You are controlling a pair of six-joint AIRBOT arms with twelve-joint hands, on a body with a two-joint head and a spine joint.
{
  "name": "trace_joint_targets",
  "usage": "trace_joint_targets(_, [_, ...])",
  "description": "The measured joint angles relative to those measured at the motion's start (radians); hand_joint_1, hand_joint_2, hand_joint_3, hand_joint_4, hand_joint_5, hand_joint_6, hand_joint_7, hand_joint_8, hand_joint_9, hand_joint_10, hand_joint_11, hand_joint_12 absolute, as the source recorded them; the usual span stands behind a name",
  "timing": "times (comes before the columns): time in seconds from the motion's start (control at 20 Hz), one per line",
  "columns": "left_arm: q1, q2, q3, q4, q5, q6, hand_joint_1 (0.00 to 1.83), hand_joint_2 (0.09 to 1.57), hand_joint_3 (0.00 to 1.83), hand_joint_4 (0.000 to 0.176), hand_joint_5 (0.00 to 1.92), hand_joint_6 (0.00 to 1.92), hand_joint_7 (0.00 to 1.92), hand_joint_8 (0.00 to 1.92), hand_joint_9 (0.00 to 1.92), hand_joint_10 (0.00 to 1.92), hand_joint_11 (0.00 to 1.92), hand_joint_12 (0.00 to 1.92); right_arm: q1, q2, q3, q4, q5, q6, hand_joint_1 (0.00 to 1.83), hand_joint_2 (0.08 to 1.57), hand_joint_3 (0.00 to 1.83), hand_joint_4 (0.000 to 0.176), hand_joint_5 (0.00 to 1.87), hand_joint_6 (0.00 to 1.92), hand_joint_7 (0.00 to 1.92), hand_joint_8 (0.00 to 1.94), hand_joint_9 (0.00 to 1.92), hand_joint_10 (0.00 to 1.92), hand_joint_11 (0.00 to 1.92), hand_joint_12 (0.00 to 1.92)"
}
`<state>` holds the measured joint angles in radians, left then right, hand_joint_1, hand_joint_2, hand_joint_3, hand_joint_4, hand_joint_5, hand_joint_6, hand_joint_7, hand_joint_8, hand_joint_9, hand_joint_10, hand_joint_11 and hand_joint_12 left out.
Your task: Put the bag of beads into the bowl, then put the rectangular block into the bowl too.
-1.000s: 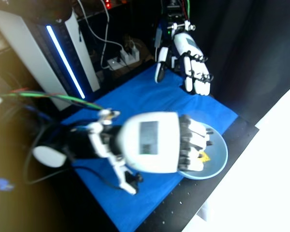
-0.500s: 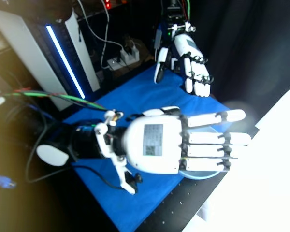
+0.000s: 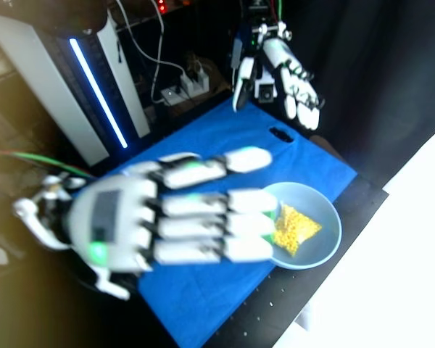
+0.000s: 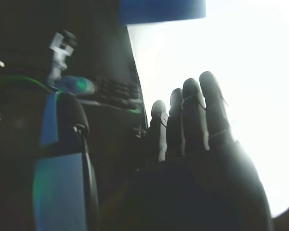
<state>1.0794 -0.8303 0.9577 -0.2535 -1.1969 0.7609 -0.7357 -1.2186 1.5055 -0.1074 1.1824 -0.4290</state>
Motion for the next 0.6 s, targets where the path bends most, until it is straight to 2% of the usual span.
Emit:
trace_joint_targets(0.05, [0.051,0.022,-0.025,-0.017,-0.068,-0.001,0.46,1.02,0.00,0.120,0.05,0.00,0.10,0.00,0.14,0.01,0.00,0.53,-0.049,0.032,-0.045,0.037,0.066,0.000,0.81,0.91,0.01,0.176,0.00,0.00,0.00,0.00,0.00,0.00,0.00,0.00])
trace_joint_targets(0.1, [0.092,0.034,-0.041,-0.049,-0.122,-0.001,0.51,0.98,0.00,0.148,0.01,0.00,0.05,0.00,0.09,0.00,0.00,0.32,-0.099,0.058,-0.074,0.067,0.106,0.000,0.79,0.87,0.00,0.176,0.00,0.00,0.00,0.00,0.00,0.00,0.00,0.00])
trace_joint_targets(0.15, [0.119,0.036,-0.055,-0.077,-0.164,0.000,0.47,0.97,0.00,0.150,0.00,0.00,0.03,0.00,0.07,0.00,0.00,0.35,-0.140,0.079,-0.103,0.099,0.129,-0.002,0.78,0.85,0.00,0.176,0.00,0.00,0.00,0.00,0.00,0.00,0.00,0.00])
trace_joint_targets(0.2, [0.155,0.037,-0.072,-0.115,-0.232,0.000,0.39,0.96,0.00,0.171,0.00,0.00,0.00,0.00,0.01,0.00,0.00,0.24,-0.200,0.103,-0.142,0.142,0.168,-0.001,0.78,0.82,0.00,0.176,0.00,0.00,0.00,0.00,0.00,0.00,0.00,0.00])
trace_joint_targets(0.25, [0.179,0.037,-0.085,-0.126,-0.284,0.001,0.35,0.98,0.00,0.173,0.00,0.00,0.00,0.00,0.00,0.00,0.00,0.27,-0.264,0.127,-0.190,0.198,0.219,-0.002,0.79,0.83,0.00,0.176,0.00,0.00,0.00,0.00,0.00,0.00,0.00,0.00])
trace_joint_targets(0.3, [0.187,0.037,-0.095,-0.123,-0.317,0.000,0.25,1.04,0.00,0.150,0.00,0.00,0.00,0.00,0.00,0.00,0.00,0.32,-0.312,0.138,-0.220,0.240,0.265,-0.002,0.84,0.86,0.01,0.176,0.00,0.00,0.00,0.00,0.00,0.00,0.00,0.00])
trace_joint_targets(0.35, [0.187,0.037,-0.099,-0.101,-0.346,-0.002,0.28,1.07,0.00,0.146,0.00,0.00,0.01,0.00,0.00,0.00,0.00,0.23,-0.370,0.144,-0.255,0.298,0.334,-0.002,0.77,0.91,0.01,0.176,0.00,0.00,0.00,0.00,0.00,0.00,0.00,0.00])
trace_joint_targets(0.45, [0.187,0.036,-0.111,-0.084,-0.400,-0.003,0.26,1.07,0.00,0.148,0.00,0.00,0.03,0.01,0.03,0.00,0.00,0.08,-0.444,0.143,-0.311,0.377,0.425,-0.002,0.81,0.94,0.01,0.176,0.00,0.00,0.00,0.00,0.00,0.00,0.00,0.00])
trace_joint_targets(0.55, [0.187,0.034,-0.111,-0.076,-0.406,-0.003,0.21,1.08,0.01,0.108,0.00,0.00,0.04,0.01,0.07,0.01,0.02,0.07,-0.452,0.144,-0.329,0.390,0.446,-0.002,0.75,0.92,0.00,0.176,0.02,0.01,0.00,0.00,0.00,0.00,0.00,0.00])
trace_joint_targets(0.6, [0.187,0.029,-0.111,-0.064,-0.409,-0.014,0.21,1.08,0.01,0.104,0.00,0.00,0.04,0.01,0.07,0.02,0.03,0.07,-0.452,0.145,-0.330,0.384,0.458,-0.002,0.74,0.92,0.00,0.176,0.03,0.01,0.00,0.00,0.00,0.00,0.00,0.00])
